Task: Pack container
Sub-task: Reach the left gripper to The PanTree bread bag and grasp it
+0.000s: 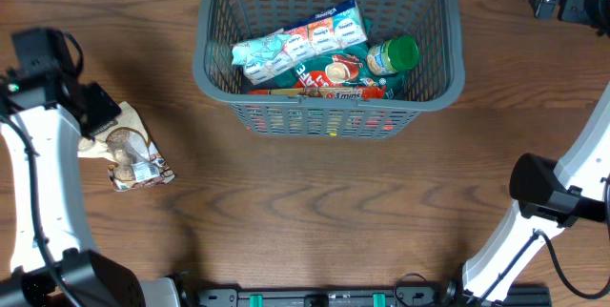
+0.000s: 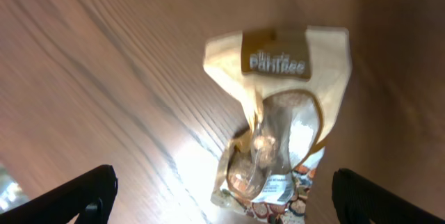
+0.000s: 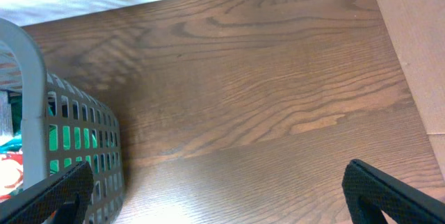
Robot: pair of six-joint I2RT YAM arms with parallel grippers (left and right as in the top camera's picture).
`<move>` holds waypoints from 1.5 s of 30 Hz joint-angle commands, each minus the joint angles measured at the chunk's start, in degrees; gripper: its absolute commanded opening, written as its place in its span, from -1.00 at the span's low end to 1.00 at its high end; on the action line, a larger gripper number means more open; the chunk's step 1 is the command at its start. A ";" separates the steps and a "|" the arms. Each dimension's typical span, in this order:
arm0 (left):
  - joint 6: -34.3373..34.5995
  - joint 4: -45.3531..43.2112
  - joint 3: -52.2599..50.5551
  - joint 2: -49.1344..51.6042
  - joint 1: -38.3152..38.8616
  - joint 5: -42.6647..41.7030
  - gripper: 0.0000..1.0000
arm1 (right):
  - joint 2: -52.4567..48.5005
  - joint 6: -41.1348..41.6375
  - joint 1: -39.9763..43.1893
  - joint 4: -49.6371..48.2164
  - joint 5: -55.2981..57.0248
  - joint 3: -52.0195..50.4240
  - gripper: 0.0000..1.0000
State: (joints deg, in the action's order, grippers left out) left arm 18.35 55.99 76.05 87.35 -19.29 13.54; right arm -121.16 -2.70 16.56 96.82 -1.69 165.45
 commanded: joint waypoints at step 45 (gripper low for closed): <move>-3.52 -25.66 -17.29 19.06 -0.24 -14.25 0.15 | -0.48 0.50 0.28 0.33 0.15 0.07 0.99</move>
State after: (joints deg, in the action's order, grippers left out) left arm 15.22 29.91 59.16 104.18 -19.46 2.24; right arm -121.16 -2.70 16.56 97.06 -1.69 165.45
